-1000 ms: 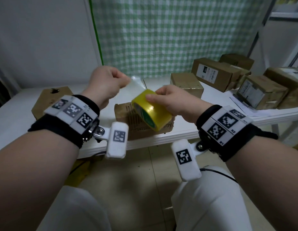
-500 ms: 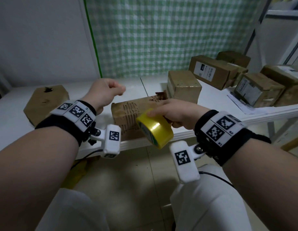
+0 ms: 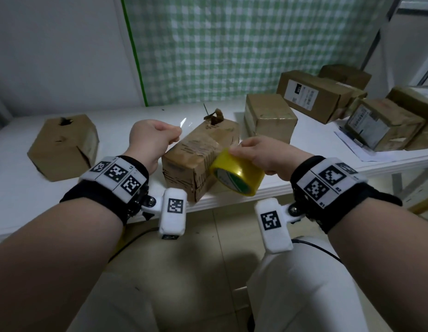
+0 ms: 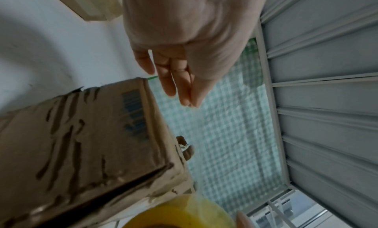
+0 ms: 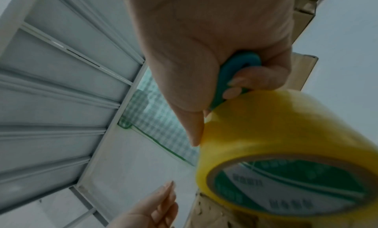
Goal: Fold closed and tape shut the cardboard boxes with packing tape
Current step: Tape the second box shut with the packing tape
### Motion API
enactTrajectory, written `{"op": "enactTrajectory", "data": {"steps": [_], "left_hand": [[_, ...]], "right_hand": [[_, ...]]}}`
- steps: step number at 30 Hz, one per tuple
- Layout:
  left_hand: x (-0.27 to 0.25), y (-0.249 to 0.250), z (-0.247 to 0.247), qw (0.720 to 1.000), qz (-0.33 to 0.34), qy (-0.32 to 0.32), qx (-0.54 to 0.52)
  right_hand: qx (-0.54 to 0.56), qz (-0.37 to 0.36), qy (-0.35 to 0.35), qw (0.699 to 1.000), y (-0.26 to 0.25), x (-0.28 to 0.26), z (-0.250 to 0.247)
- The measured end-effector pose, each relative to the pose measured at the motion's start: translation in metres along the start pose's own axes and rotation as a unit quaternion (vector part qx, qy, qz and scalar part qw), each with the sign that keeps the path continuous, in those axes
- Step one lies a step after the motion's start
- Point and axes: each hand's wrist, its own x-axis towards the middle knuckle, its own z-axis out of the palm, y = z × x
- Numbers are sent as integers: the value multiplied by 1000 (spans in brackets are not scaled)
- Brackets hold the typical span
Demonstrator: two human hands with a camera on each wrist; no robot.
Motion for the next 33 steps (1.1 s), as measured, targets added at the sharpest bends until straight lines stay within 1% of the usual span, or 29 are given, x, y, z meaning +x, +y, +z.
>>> {"op": "enactTrajectory", "data": {"steps": [3,7,9,11,13,15,17,23,30,33], "left_hand": [[1,2,-1,1000,-1,11,-11],[5,6,-2,1000,-9,22,-9],[8,10,-3,999,-12,36,-24],[12,14,-4,999,-4,39,-25],[14,15,-4,999,10,37,-6],[15,10,-5,999,6,38,-4],[17,4,-6,999,-14,34,-18],[19,-8,-6,995,-71,13,-62],[16,-12,-2,995,-74,11,-70],[17,-13,-2,996,-65,16,-67]], "right_hand": [[-31,-30,29,999,-3,0,-6],[-83,-48,54,994,-13,-1,-17],[-148,-50,54,986,-19,-1,-19],[-240,-47,46,969,-21,1,-17],[-283,-44,47,957,-20,6,-14],[-279,-35,56,958,-18,11,-11],[-278,-33,65,958,-17,17,-8],[-276,-29,49,960,-11,26,3],[-291,-23,46,955,-7,28,9],[-303,-27,36,952,-9,27,9]]}}
